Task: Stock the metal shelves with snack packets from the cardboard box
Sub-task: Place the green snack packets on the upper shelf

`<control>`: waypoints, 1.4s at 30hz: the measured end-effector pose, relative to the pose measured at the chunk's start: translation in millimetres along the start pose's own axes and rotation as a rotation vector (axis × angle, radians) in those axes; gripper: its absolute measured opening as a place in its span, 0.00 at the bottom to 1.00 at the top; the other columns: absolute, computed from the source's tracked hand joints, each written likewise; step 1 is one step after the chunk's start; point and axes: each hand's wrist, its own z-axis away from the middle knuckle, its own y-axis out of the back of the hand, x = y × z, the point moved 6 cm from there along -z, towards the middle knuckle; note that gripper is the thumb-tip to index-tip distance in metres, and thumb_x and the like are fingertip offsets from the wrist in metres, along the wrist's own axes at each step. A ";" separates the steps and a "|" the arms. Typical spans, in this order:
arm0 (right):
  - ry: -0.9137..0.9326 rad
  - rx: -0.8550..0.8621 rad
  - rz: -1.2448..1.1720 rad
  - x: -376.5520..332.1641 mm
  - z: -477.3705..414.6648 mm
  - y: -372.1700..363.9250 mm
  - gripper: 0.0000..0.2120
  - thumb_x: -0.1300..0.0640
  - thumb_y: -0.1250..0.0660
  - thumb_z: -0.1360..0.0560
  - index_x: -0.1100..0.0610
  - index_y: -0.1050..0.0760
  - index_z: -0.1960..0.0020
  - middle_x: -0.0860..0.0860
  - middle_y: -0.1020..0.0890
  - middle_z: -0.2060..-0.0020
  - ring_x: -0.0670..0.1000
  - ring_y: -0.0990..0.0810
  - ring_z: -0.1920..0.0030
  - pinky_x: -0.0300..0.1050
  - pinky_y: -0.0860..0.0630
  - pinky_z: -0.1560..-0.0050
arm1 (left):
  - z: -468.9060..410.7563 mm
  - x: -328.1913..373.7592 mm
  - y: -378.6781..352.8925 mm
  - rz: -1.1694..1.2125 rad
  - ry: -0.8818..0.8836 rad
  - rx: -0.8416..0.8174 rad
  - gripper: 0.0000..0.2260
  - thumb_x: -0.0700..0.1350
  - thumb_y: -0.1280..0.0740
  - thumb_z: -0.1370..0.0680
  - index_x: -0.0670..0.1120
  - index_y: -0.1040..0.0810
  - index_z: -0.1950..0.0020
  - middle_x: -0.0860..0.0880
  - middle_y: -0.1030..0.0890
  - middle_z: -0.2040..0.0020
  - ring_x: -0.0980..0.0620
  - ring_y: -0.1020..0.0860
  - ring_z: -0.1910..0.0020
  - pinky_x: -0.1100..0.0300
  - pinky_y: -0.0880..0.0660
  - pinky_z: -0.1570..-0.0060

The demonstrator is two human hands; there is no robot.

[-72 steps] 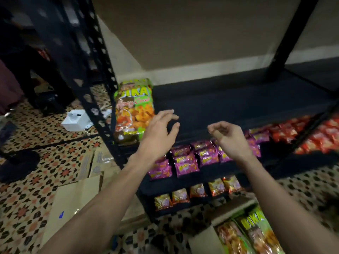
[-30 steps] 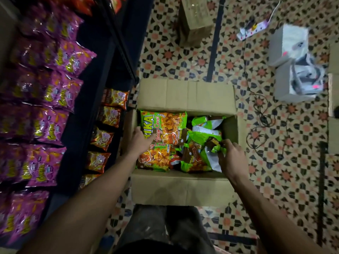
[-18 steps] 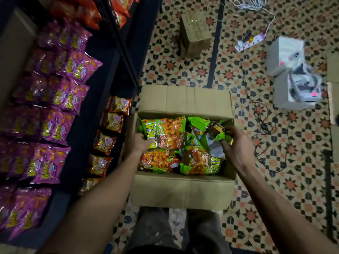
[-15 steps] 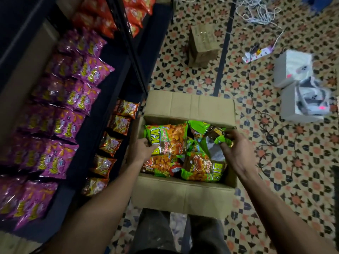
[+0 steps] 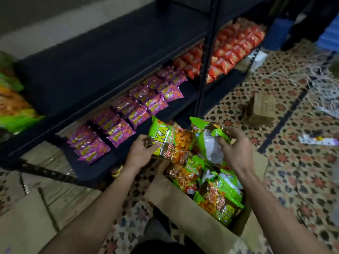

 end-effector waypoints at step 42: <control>0.500 0.101 -0.282 -354.8 -70.0 -90.1 0.17 0.45 0.27 0.26 0.55 0.19 0.43 0.51 0.20 0.55 0.50 0.25 0.51 0.36 0.37 0.54 | -45.8 171.6 249.0 -0.630 -0.279 0.571 0.31 0.62 0.52 0.17 0.43 0.42 0.21 0.43 0.47 0.20 0.45 0.49 0.21 0.49 0.54 0.23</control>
